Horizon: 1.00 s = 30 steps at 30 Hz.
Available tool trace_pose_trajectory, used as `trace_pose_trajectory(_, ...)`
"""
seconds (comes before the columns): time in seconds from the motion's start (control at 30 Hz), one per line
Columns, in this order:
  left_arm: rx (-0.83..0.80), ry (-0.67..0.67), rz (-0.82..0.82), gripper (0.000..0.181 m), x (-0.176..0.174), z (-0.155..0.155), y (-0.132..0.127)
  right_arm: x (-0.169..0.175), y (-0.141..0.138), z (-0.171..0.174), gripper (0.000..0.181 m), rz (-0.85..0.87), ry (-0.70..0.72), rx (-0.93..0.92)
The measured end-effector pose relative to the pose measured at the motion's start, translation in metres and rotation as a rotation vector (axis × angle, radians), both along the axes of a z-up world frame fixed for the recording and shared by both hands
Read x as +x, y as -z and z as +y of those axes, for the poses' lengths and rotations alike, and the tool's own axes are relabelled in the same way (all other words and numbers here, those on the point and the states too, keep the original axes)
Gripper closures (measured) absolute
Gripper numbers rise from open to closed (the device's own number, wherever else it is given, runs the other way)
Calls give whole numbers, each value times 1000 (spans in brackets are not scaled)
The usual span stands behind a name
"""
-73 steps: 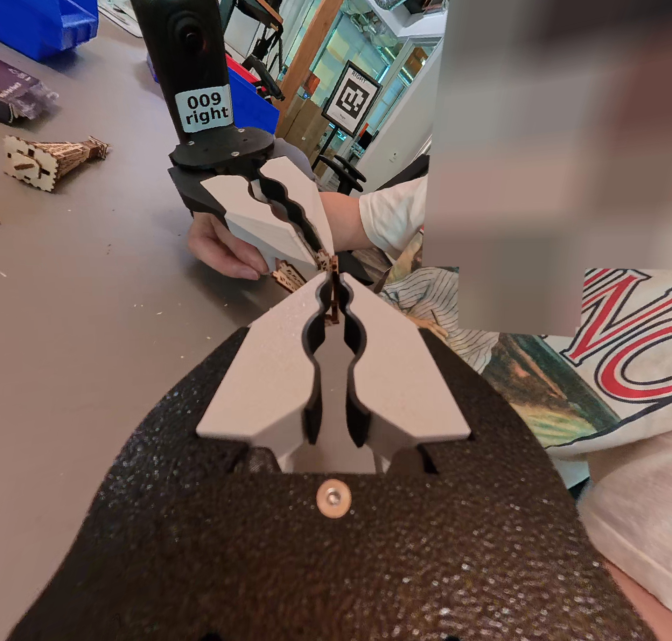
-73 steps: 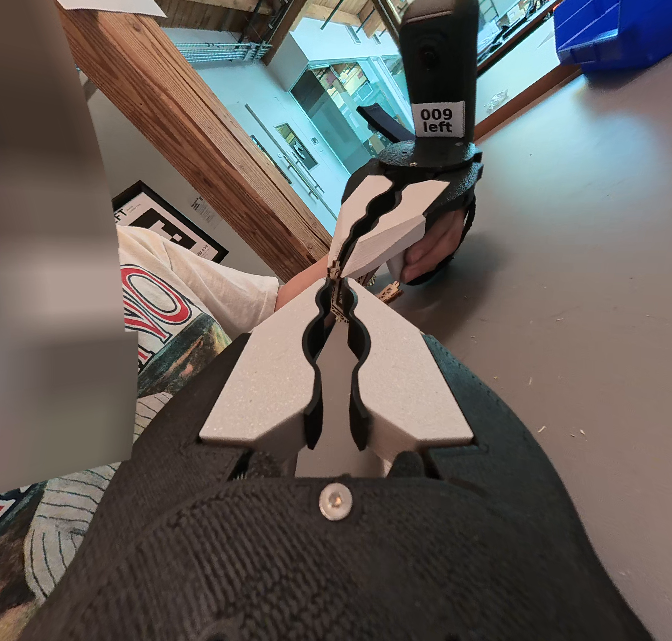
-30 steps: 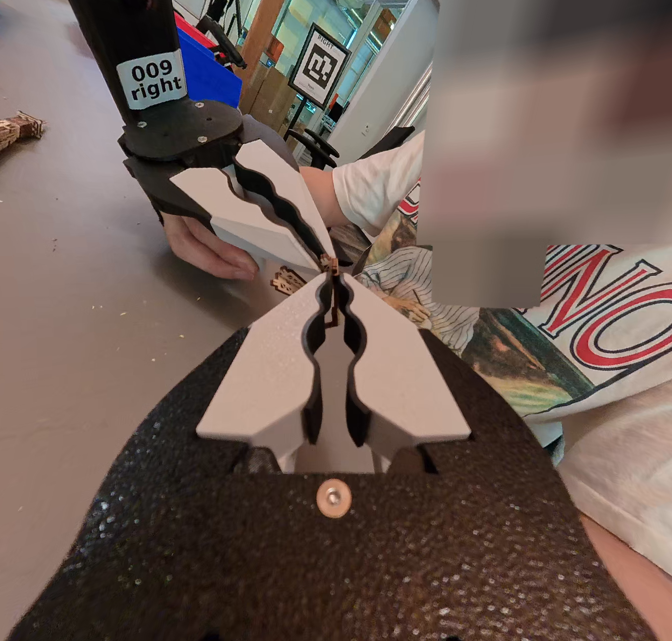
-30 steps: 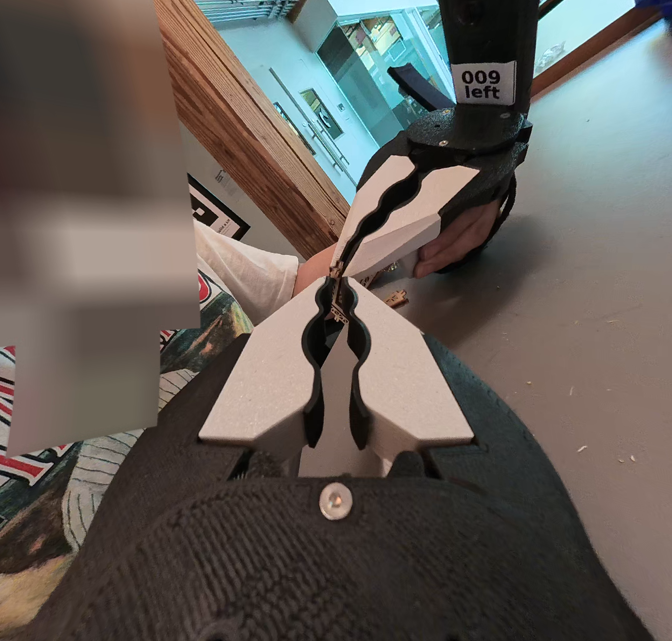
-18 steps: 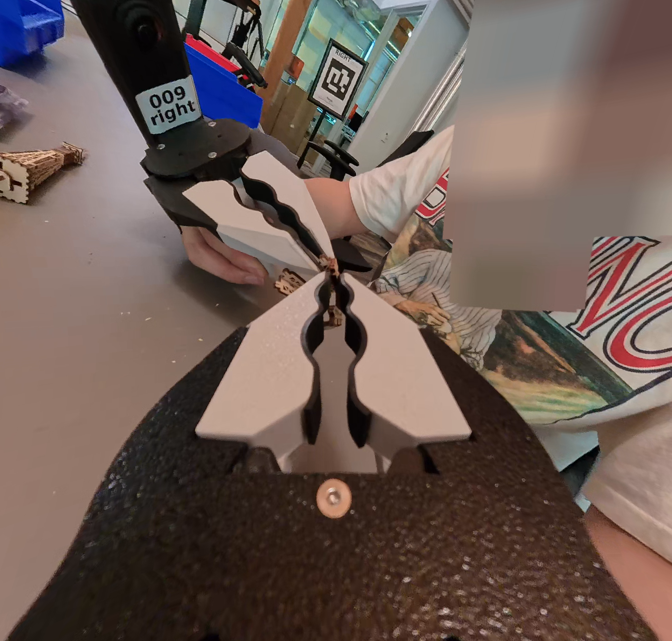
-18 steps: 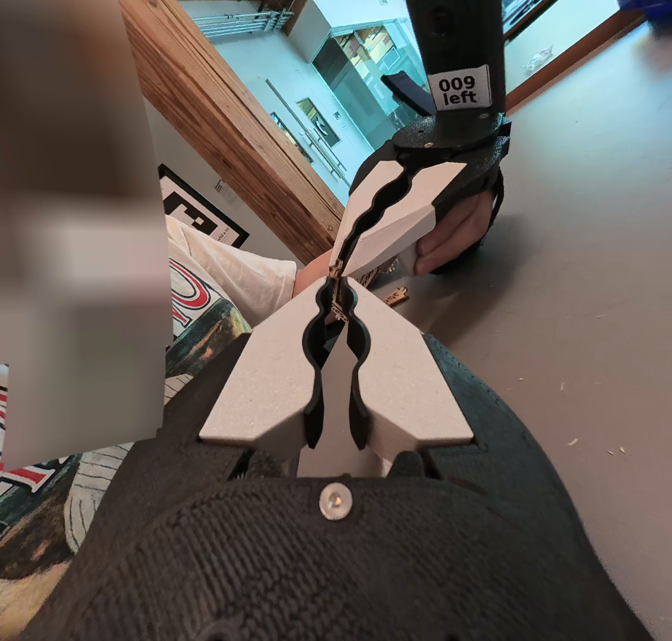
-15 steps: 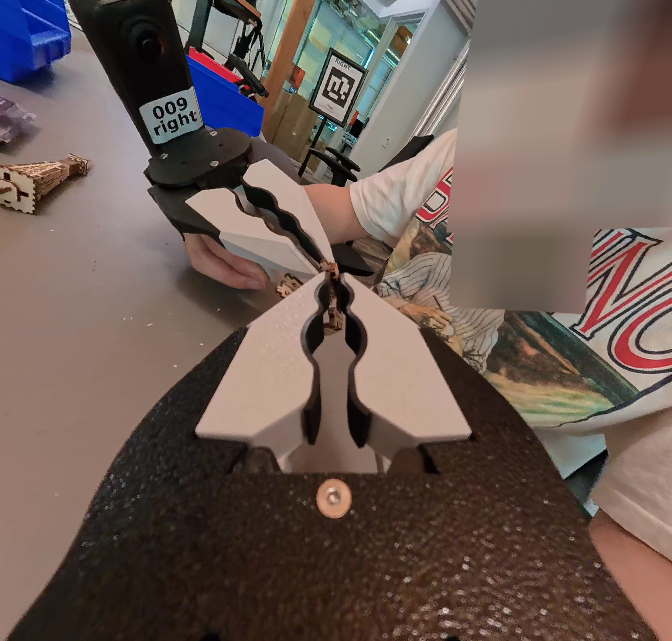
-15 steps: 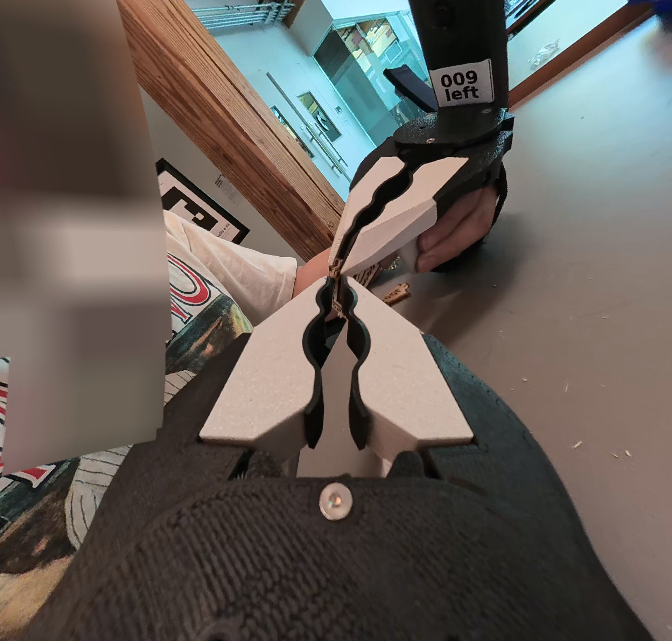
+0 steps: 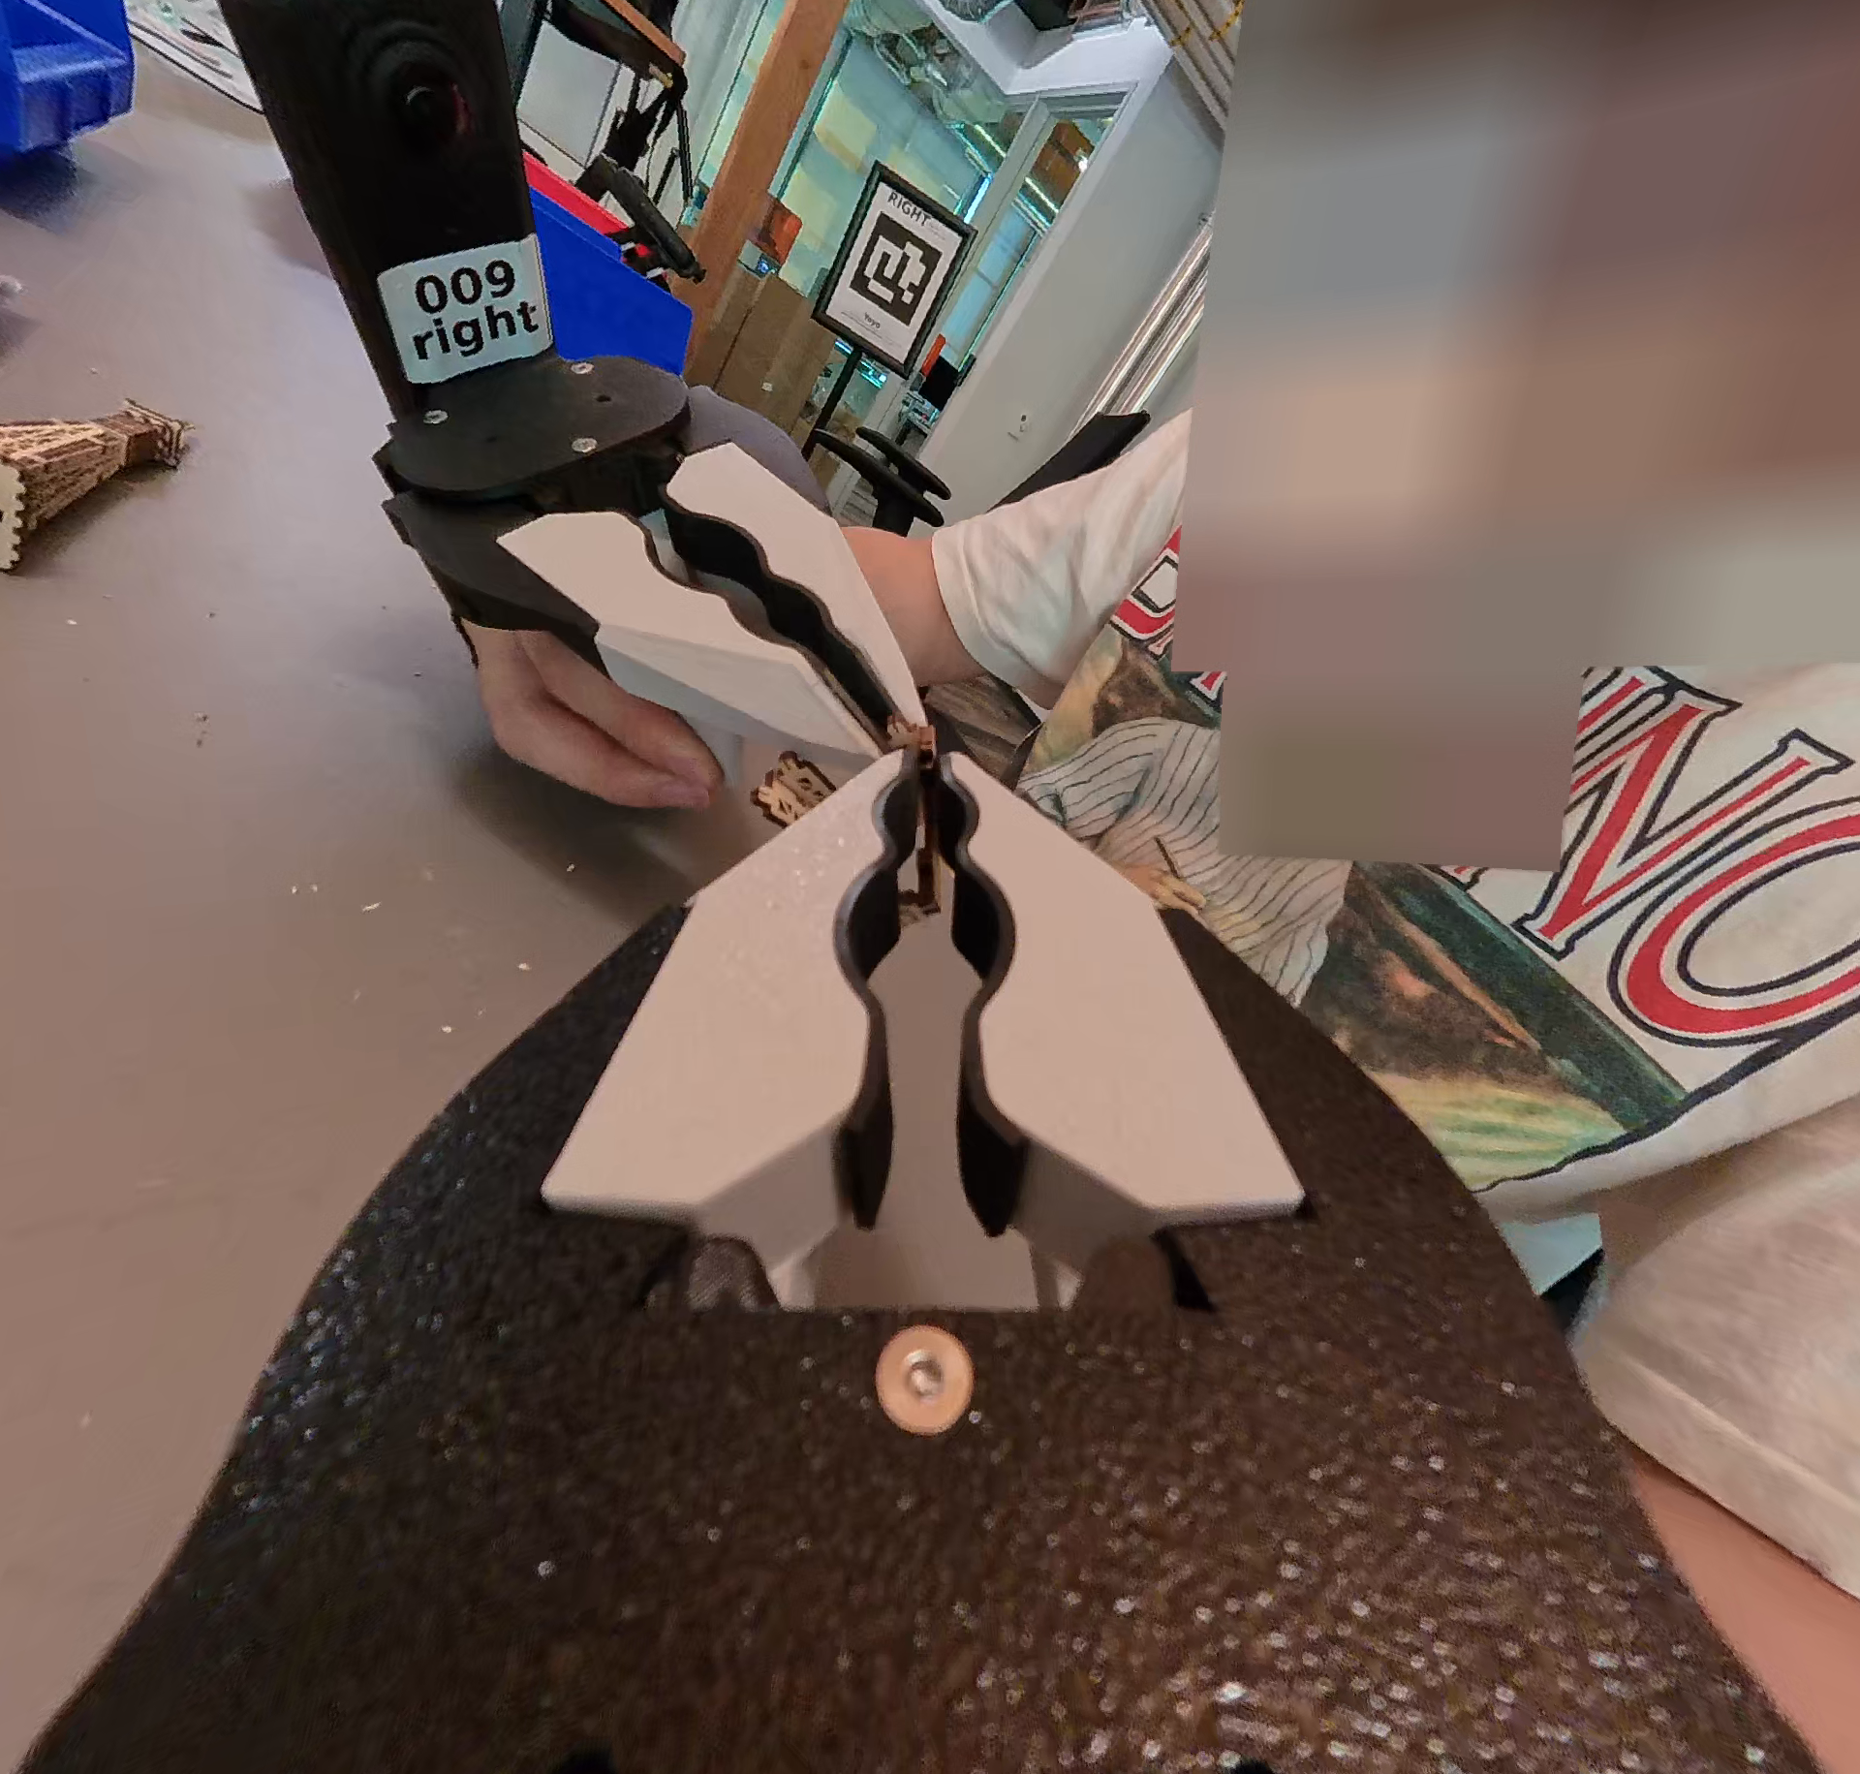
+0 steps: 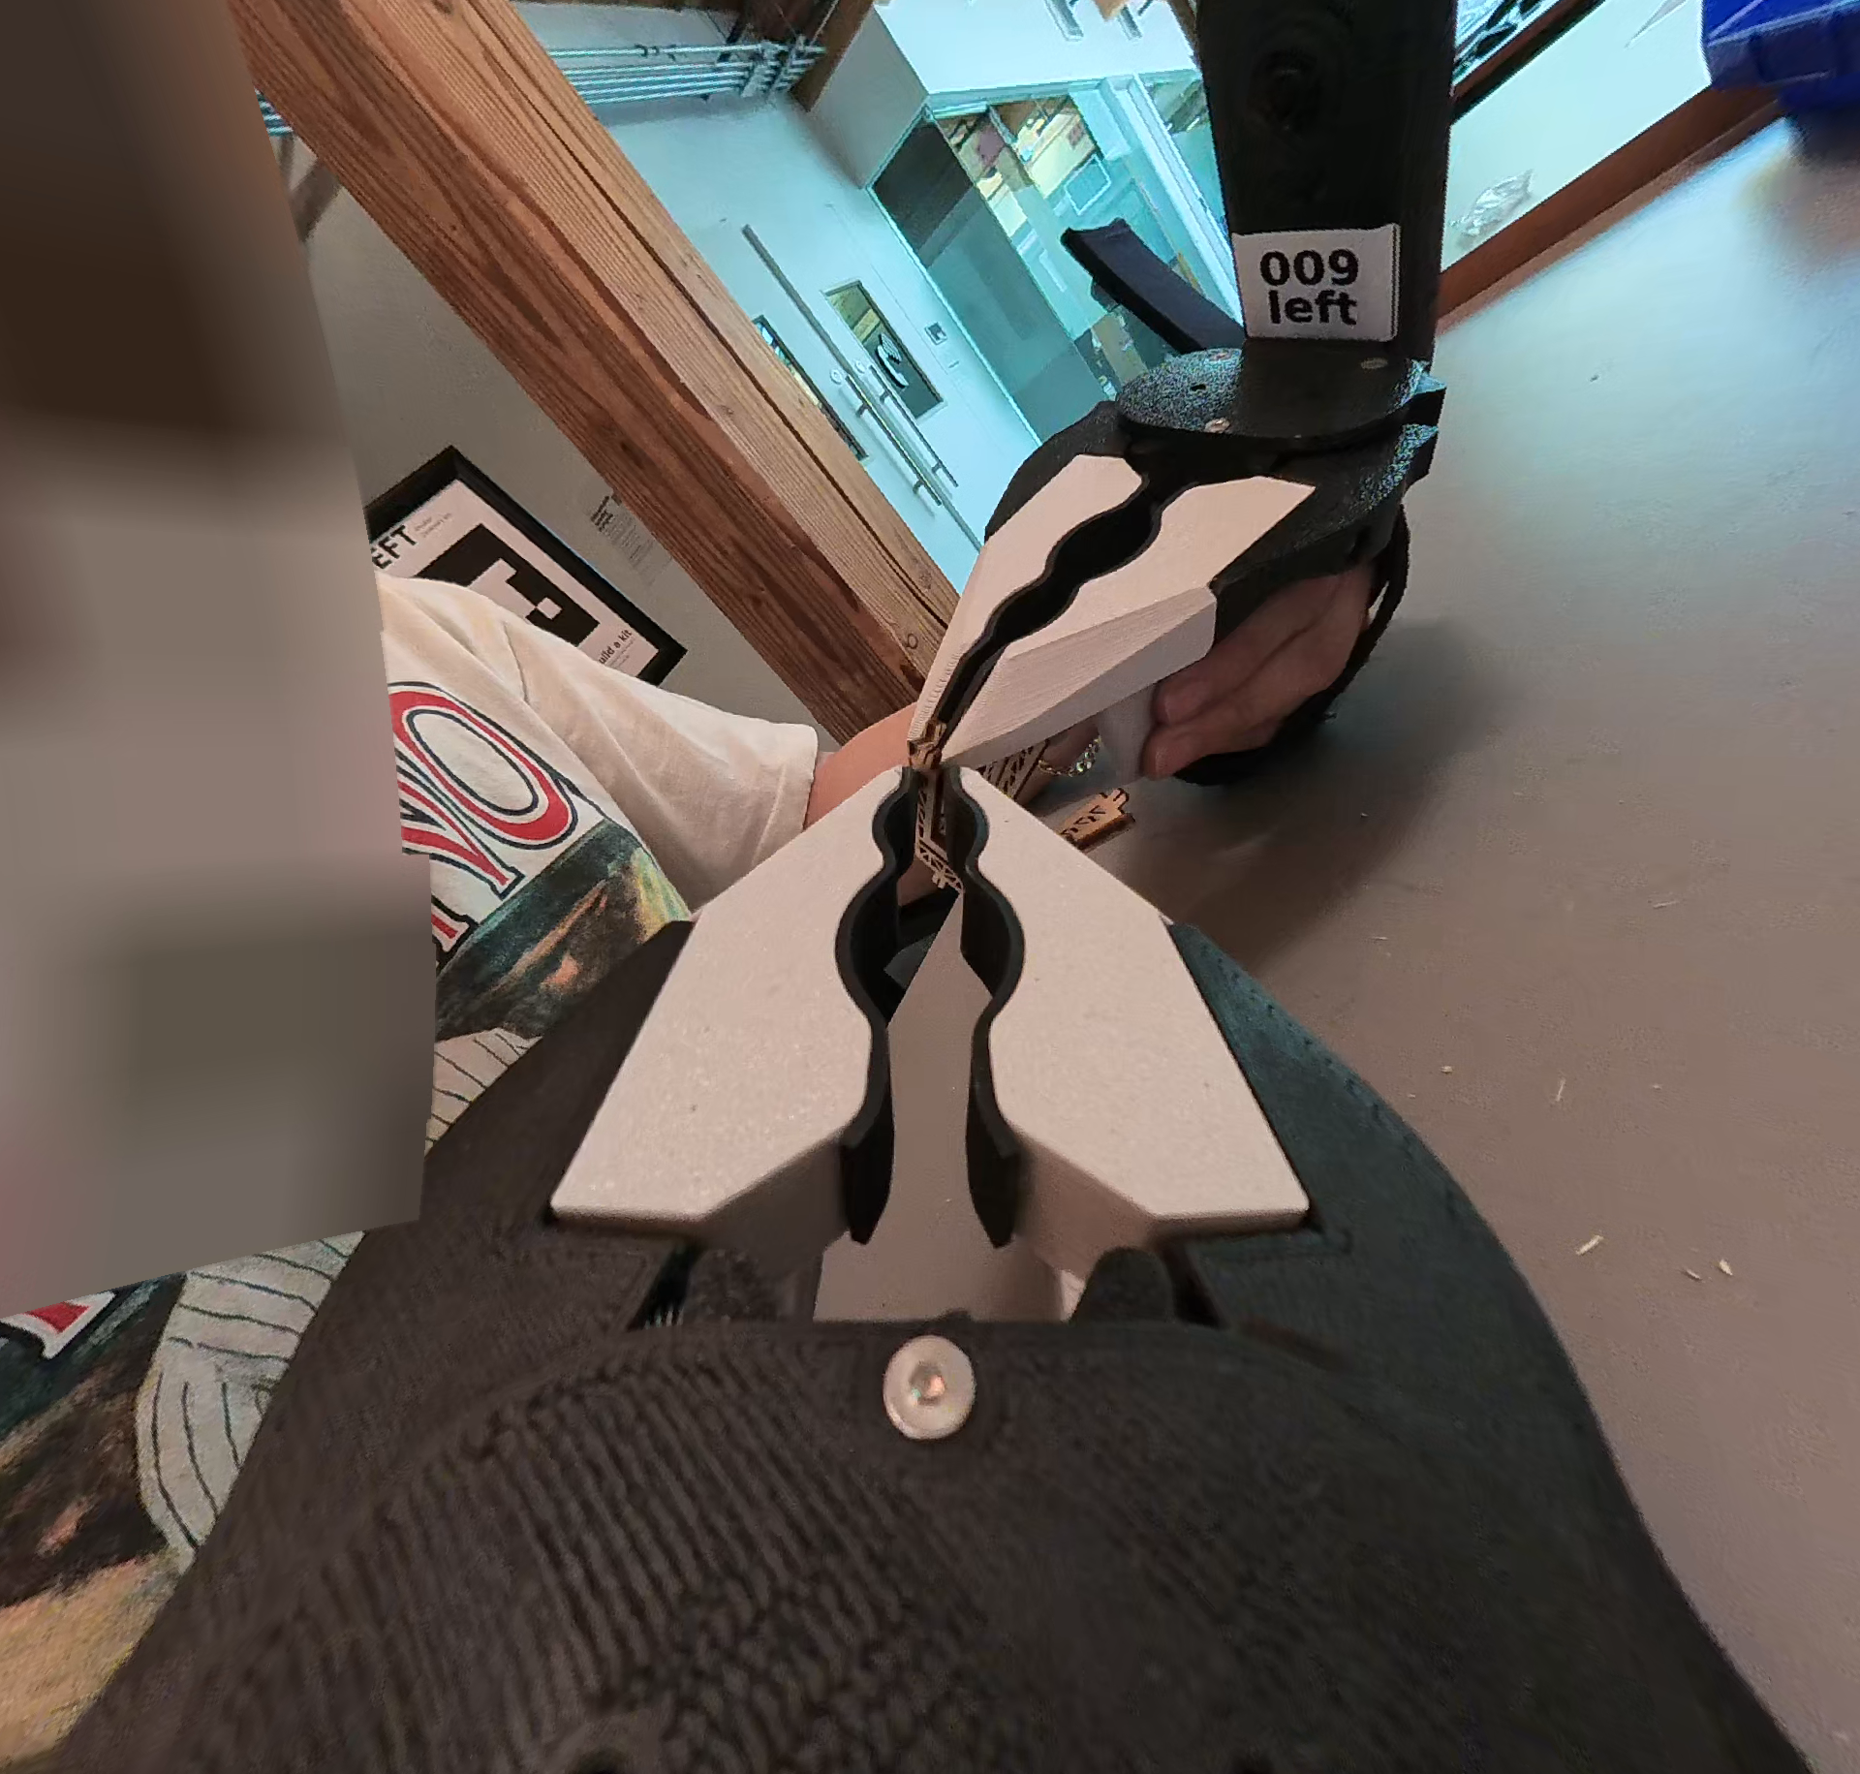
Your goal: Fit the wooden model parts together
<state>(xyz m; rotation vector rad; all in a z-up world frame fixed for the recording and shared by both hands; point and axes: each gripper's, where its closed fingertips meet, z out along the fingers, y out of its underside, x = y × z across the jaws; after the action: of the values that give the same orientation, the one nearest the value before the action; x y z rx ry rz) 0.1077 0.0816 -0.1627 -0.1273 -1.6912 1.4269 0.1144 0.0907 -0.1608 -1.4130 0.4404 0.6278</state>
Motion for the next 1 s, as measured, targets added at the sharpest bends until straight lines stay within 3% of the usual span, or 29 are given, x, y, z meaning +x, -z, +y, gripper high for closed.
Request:
trace_pose_trajectory(0.87, 89, 62, -10, 181, -7, 3, 12, -7, 14, 5, 179, 30, -68, -92)
trace_pose_trajectory(1.0, 44, -7, 66, 181, 4, -3, 3, 4, 4, -2, 179, 20, 7, -20)
